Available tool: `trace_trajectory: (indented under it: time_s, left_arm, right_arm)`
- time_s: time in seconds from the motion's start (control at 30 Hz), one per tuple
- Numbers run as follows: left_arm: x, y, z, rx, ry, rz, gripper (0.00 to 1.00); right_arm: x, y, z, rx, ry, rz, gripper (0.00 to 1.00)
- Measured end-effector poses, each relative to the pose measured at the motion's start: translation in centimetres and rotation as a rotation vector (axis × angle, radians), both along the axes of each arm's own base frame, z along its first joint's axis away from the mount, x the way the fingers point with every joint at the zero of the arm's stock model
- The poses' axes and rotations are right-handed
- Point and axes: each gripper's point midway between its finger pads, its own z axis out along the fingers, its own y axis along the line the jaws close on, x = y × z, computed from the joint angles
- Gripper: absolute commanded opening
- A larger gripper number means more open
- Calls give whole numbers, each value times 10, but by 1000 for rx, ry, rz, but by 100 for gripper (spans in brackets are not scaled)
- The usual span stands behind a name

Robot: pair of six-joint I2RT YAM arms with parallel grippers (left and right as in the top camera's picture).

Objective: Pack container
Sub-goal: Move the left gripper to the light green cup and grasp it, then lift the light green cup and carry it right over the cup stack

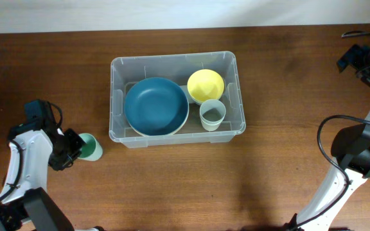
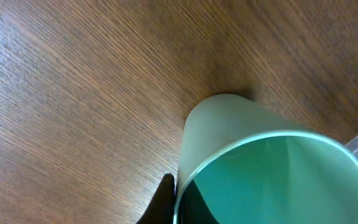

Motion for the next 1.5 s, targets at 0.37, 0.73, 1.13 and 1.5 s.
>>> trace_trajectory:
  time_s: [0.37, 0.73, 1.13, 1.5]
  left_arm:
    - [10, 10, 11, -23, -52, 71, 1]
    - [74, 26, 188, 67, -519, 45, 1]
    - [56, -179, 261, -46, -719, -566, 1]
    - [82, -327, 173, -72, -575, -917, 1]
  right_arm:
    - [0, 0, 0, 0, 0, 0, 99]
    - [0, 0, 0, 0, 0, 0, 99]
    - [0, 0, 0, 0, 0, 0, 99]
    - [0, 0, 0, 0, 0, 0, 99]
